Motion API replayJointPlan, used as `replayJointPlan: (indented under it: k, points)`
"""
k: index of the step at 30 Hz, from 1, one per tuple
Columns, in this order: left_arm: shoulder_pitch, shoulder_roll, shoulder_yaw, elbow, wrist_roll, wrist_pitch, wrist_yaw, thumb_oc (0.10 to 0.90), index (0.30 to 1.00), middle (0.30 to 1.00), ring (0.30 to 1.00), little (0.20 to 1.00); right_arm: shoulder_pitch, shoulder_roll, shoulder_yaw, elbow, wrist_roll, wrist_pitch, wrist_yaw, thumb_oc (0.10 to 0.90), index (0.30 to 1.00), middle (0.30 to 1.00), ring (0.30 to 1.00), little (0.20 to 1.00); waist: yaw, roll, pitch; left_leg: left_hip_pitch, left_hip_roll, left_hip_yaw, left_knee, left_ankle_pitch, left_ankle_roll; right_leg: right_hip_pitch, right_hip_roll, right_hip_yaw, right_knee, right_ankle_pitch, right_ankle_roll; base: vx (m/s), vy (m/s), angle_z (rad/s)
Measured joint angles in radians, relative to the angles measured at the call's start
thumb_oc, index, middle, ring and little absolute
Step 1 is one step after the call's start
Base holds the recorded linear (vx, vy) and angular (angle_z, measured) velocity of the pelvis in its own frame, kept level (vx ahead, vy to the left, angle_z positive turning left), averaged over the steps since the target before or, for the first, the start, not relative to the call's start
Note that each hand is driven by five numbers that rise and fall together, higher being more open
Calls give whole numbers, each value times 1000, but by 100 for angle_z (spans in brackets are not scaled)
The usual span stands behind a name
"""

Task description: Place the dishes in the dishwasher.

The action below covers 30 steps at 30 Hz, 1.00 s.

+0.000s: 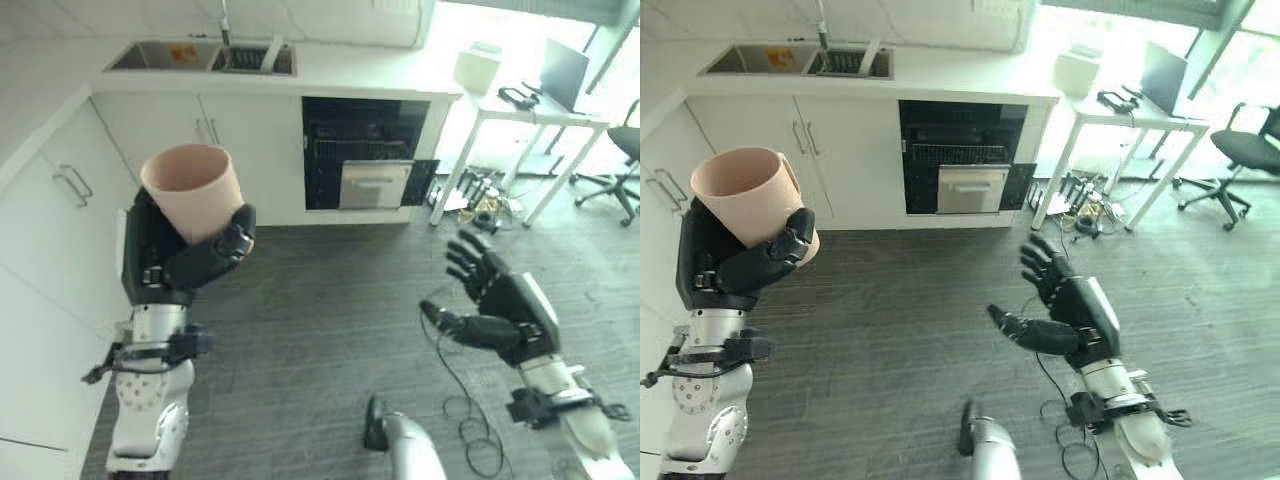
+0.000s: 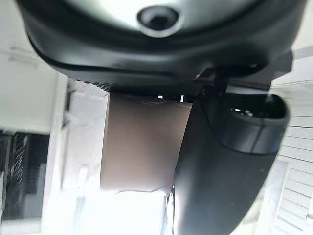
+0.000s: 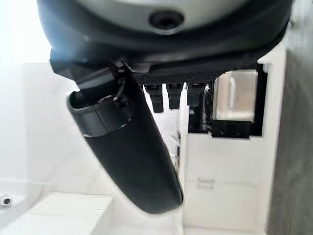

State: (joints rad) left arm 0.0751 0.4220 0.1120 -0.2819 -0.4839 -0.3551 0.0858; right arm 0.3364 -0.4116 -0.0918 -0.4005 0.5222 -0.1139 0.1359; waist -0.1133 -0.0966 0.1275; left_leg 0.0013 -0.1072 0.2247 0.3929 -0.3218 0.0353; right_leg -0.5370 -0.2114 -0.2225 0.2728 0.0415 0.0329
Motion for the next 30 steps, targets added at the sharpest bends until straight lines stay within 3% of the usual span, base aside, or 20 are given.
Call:
replayJointPlan:
  k: [1, 2, 3, 4, 5, 6, 7, 8, 11, 12, 13, 14, 16, 19, 20, 25, 27, 28, 29, 30]
  points:
    - [10, -26, -6, 3, 4, 10, 18, 400, 300, 300, 300, 300, -6, 21, 12, 3, -1, 1, 10, 800, 900, 900, 900, 900, -1, -2, 4, 22, -26, -11, 53, -58, 1, -71, -23, 89, 52, 6, -54, 745, -632, 70]
    - [13, -43, -14, 3, 26, 10, 19, 400, 300, 300, 300, 300, -17, 35, 30, 5, -1, 14, 5, 800, 900, 900, 900, 900, -5, 19, 17, 76, -26, -36, 7, -67, -1, -97, -15, 96, 86, -6, -68, 752, -704, 41]
    - [28, -44, -34, -4, 43, 13, 19, 400, 300, 300, 300, 300, -44, 25, 49, 4, -1, 32, 20, 800, 900, 900, 900, 900, 15, 75, 32, 190, 0, -64, -81, -62, -40, -76, 31, 22, 145, -43, -130, 773, -752, -33]
    - [48, -45, -35, -12, 59, 21, 33, 400, 300, 300, 300, 300, -56, -19, 60, 5, -1, 39, 32, 800, 900, 900, 900, 900, 57, 65, -6, 248, -2, -64, -29, -28, -101, 31, 117, -65, 202, -75, -274, 578, -547, -50]
    - [50, -45, -35, -12, 58, 22, 34, 400, 300, 300, 300, 300, -55, -20, 60, 5, 0, 39, 32, 800, 900, 900, 900, 900, 57, 64, -8, 249, -3, -64, -28, -26, -104, 38, 118, -67, 199, -76, -279, 383, -344, -64]
    - [54, -64, -32, -17, 55, 30, 41, 400, 300, 300, 300, 300, -71, -61, 53, 13, 4, 37, 31, 800, 900, 900, 900, 900, 60, 45, -66, 242, -14, -59, 93, 30, -149, 160, 183, -5, 76, 21, -226, 259, -253, -51]
    - [56, -63, -34, -27, 37, 39, 46, 400, 300, 300, 300, 300, -102, -75, 55, 23, 9, 49, 20, 800, 900, 900, 900, 900, 65, 65, -76, 205, 27, -63, 154, 12, -130, 203, 230, 20, 13, 45, -217, 344, -362, -60]
    - [48, -33, -33, -40, 28, 43, 44, 400, 300, 300, 300, 300, -118, -75, 54, 22, 15, 49, 9, 800, 900, 900, 900, 900, 59, 60, -81, 165, 71, -68, 151, -25, -133, 239, 253, 28, -33, 41, -222, 349, -383, -60]
    - [28, -6, -31, -51, 19, 48, 51, 400, 300, 300, 300, 300, -147, -78, 62, 31, 23, 58, 10, 800, 900, 900, 900, 900, 79, 12, -76, 55, 164, -65, 196, 16, -152, 289, 297, 112, -21, -33, -254, 312, -364, -83]
    - [28, -10, -35, -47, 21, 48, 62, 400, 300, 300, 300, 300, -150, -83, 63, 40, 32, 53, 19, 800, 900, 900, 900, 900, 76, 2, -71, -28, 174, -81, 300, 106, -135, 304, 298, 145, 10, -82, -271, 250, -214, -70]
    - [30, -17, -41, -48, 22, 47, 62, 400, 300, 300, 300, 300, -143, -87, 55, 43, 32, 53, 23, 800, 900, 900, 900, 900, 67, -1, -64, -113, 181, -85, 446, 164, -118, 315, 287, 149, 25, -100, -253, 150, -77, -60]
    - [40, -15, -41, -48, 28, 47, 60, 400, 300, 300, 300, 300, -130, -81, 56, 44, 32, 56, 23, 800, 900, 900, 900, 900, 63, -8, -58, -179, 178, -74, 496, 163, -118, 346, 281, 171, 24, -108, -221, 211, -49, -56]
    - [55, -13, -39, -45, 29, 47, 55, 400, 300, 300, 300, 300, -89, -85, 54, 40, 33, 54, 25, 800, 900, 900, 900, 900, 51, -14, -54, -232, 150, -88, 346, 148, -121, 394, 267, 194, 10, -124, -181, 302, 15, -44]
    - [93, -12, -38, -44, 30, 27, 33, 400, 300, 300, 300, 300, -68, -81, 51, 43, 36, 51, 26, 800, 900, 900, 900, 900, 34, 34, -40, -206, 117, -95, -88, 179, -90, 437, 271, 218, -15, -164, -138, 285, 52, -20]
    - [92, -15, -46, -44, 39, 27, 29, 400, 300, 300, 300, 300, -73, -82, 51, 48, 36, 51, 23, 800, 900, 900, 900, 900, 36, 57, -23, -238, 101, -124, -134, 198, -86, 451, 276, 238, -14, -168, -132, 298, 49, -22]
    - [80, -18, -77, -37, 67, 27, 33, 400, 300, 300, 300, 300, -83, -84, 79, 57, 36, 53, 2, 800, 900, 900, 900, 900, 90, 104, 14, -408, 112, -232, -89, 270, -128, 566, 280, 302, -44, -259, -125, 311, 54, -39]
    - [71, -12, -79, -37, 69, 6, 35, 400, 300, 300, 300, 300, -87, -97, 77, 53, 36, 47, -7, 800, 900, 900, 900, 900, 101, 112, 2, -392, 131, -230, -81, 270, -117, 578, 267, 322, 17, -320, -76, 226, 77, -56]
    - [66, -9, -73, -38, 68, -7, 37, 400, 300, 300, 300, 300, -88, -111, 74, 46, 36, 40, -13, 800, 900, 900, 900, 900, 94, 127, -7, -365, 149, -221, -102, 282, -93, 580, 263, 313, 55, -363, -44, 319, 95, -64]
    - [47, -1, -64, -35, 66, -7, 41, 400, 300, 300, 300, 300, -75, -108, 67, 38, 37, 44, -14, 800, 900, 900, 900, 900, 88, 96, -10, -343, 116, -173, -107, 326, -55, 576, 207, 290, 102, -400, 4, 364, 112, -70]
    - [42, -2, -48, -37, 66, -7, 43, 400, 300, 300, 300, 300, -41, -97, 40, 8, 39, 48, -2, 800, 900, 900, 900, 900, 87, 87, -11, -303, 79, -156, -127, 361, 31, 579, 159, 226, 117, -407, 24, 336, 111, -49]
